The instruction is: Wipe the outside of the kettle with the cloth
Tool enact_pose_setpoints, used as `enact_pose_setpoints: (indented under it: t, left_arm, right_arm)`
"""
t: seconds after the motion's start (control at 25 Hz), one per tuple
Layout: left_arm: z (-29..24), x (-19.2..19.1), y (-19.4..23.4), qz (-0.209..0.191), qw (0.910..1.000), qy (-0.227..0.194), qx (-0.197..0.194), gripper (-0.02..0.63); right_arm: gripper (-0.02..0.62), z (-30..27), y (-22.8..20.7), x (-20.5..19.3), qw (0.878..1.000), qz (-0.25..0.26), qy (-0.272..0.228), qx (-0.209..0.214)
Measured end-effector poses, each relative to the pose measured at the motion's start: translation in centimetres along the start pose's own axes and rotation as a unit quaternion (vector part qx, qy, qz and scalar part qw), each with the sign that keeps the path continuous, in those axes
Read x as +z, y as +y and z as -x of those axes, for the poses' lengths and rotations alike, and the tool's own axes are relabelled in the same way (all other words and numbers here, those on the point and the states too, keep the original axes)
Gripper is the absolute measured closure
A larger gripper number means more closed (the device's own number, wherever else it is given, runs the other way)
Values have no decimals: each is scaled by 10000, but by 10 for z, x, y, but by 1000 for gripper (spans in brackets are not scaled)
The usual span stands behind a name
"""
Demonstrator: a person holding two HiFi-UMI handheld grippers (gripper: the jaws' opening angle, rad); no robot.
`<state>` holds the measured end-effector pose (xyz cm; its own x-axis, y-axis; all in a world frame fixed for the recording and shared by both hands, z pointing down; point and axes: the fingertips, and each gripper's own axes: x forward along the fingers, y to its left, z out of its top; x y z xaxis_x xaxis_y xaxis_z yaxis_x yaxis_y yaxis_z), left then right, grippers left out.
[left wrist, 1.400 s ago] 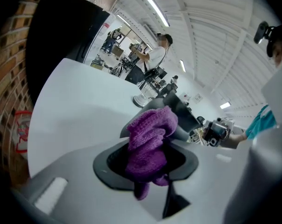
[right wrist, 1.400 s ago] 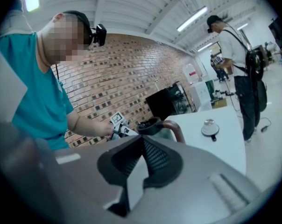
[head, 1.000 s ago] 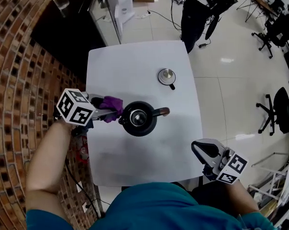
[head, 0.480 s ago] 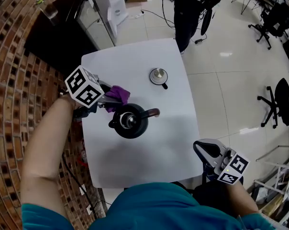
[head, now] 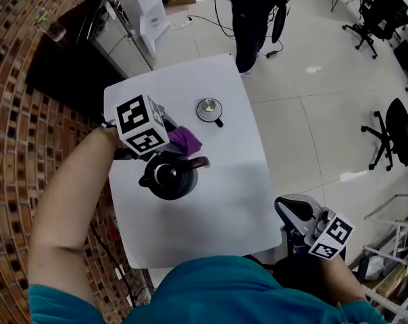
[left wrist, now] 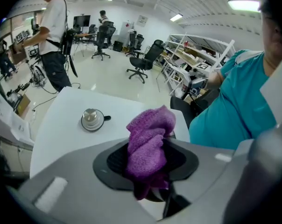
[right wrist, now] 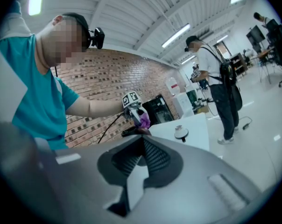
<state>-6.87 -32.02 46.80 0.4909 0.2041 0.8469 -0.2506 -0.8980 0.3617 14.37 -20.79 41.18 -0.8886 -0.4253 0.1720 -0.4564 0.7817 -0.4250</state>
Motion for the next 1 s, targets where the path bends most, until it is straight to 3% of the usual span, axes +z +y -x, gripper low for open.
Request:
enact_pose_setpoints:
  t: [0.16, 0.32, 0.48, 0.6, 0.72, 0.92, 1.0]
  left_arm:
    - [1, 26, -25, -791, 9962, 324, 176, 448]
    - [-11, 32, -41, -1614, 9797, 1075, 501, 448]
    - [-27, 60, -35, -2105, 9670, 1250, 711, 446]
    - [-42, 56, -43, -2211, 9608, 1604, 481, 446]
    - [-43, 44, -45, -2104, 9600, 1812, 357, 448]
    - [-42, 33, -45, -1975, 9611, 1899, 355, 448]
    - [-42, 37, -47, -2139, 9570, 1883, 535, 446]
  right_arm:
    - [592, 8, 0, 7, 9999, 116, -99, -27]
    - [592, 12, -1, 10, 9996, 228, -163, -46]
    - [592, 16, -1, 10, 9994, 265, -219, -55]
    - [592, 21, -3, 10, 9992, 263, -268, -94]
    - [592, 29, -8, 11, 9991, 256, -308, -151]
    - [592, 39, -13, 10, 9988, 203, -387, -228]
    - [592, 39, -11, 10, 9988, 215, -391, -222]
